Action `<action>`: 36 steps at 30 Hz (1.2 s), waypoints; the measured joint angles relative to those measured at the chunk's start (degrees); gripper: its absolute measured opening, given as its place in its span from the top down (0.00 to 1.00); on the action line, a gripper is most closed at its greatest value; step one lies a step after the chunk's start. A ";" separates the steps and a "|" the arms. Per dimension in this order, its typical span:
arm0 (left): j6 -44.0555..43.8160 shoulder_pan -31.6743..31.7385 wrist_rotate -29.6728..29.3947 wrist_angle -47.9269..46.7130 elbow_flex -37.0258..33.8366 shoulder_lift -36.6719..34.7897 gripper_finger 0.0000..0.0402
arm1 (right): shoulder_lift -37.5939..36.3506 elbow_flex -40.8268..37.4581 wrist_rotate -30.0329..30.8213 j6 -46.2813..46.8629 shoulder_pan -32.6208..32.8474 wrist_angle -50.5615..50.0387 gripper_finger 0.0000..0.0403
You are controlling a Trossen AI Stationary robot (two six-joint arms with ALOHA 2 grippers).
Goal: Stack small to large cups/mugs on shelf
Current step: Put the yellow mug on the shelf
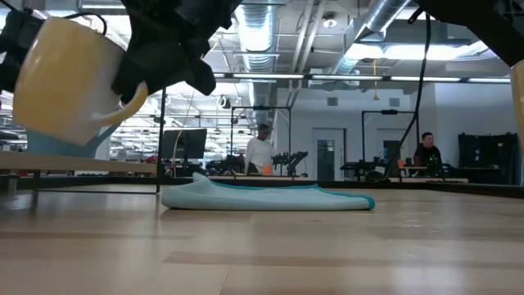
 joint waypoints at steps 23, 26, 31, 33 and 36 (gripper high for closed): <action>0.00 -0.02 -0.02 0.00 0.00 0.00 0.46 | -0.02 0.00 0.92 -1.51 0.06 -3.63 0.81; 0.00 0.00 -0.04 0.00 0.00 0.00 0.46 | -0.02 0.00 0.92 -1.56 0.09 -3.39 0.78; 0.00 0.00 -0.04 0.00 0.00 0.00 0.46 | -0.04 0.03 0.92 -2.02 0.15 -3.09 0.75; 0.00 -0.02 -0.04 0.00 0.00 0.00 0.46 | -0.04 0.04 0.92 -2.02 0.15 -2.96 0.75; 0.00 0.00 -0.06 0.00 0.00 0.00 0.46 | -0.04 0.03 0.92 -2.08 0.15 -2.74 0.75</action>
